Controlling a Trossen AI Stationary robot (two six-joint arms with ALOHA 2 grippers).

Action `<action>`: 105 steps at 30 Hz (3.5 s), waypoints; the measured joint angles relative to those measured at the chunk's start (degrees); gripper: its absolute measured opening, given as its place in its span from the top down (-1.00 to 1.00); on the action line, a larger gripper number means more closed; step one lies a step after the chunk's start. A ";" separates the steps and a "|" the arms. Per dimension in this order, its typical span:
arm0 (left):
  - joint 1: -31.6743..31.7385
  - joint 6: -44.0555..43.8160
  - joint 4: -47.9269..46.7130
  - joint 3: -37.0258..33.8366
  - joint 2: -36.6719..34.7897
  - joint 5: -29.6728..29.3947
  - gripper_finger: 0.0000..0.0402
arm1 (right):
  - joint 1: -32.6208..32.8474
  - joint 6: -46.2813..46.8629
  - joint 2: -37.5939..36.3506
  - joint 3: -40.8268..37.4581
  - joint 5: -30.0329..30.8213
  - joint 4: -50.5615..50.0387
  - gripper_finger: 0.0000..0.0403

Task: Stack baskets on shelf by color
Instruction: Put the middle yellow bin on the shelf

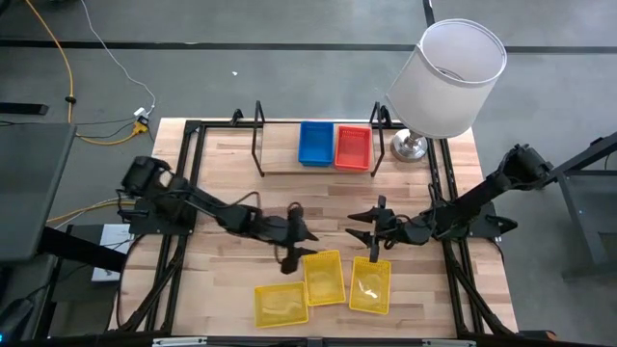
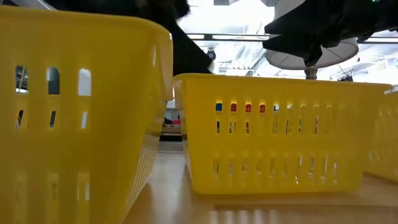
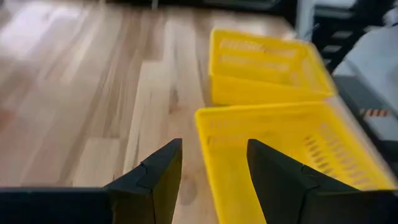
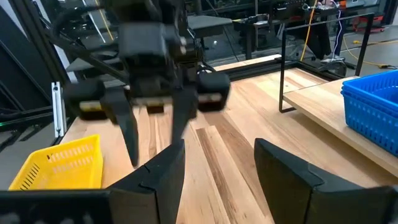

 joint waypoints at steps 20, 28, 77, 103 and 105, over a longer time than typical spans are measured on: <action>0.57 -4.16 -11.22 11.20 10.07 -0.55 0.14 | 0.02 0.92 0.00 0.00 0.00 -0.44 0.10; 0.08 -4.16 -11.79 11.20 10.07 -0.53 0.14 | 0.02 1.01 0.00 0.00 0.00 -0.17 0.10; 0.13 -2.72 -14.23 11.09 12.54 0.68 0.14 | 0.02 1.07 0.00 -0.02 -0.02 1.04 0.10; 2.87 11.06 -32.65 13.76 -3.38 -17.71 0.97 | 0.04 2.49 0.04 -0.02 -1.06 1.26 0.10; 2.96 14.95 -40.10 14.67 -8.88 -21.85 0.98 | 0.04 2.43 0.04 -0.02 -1.07 1.65 0.10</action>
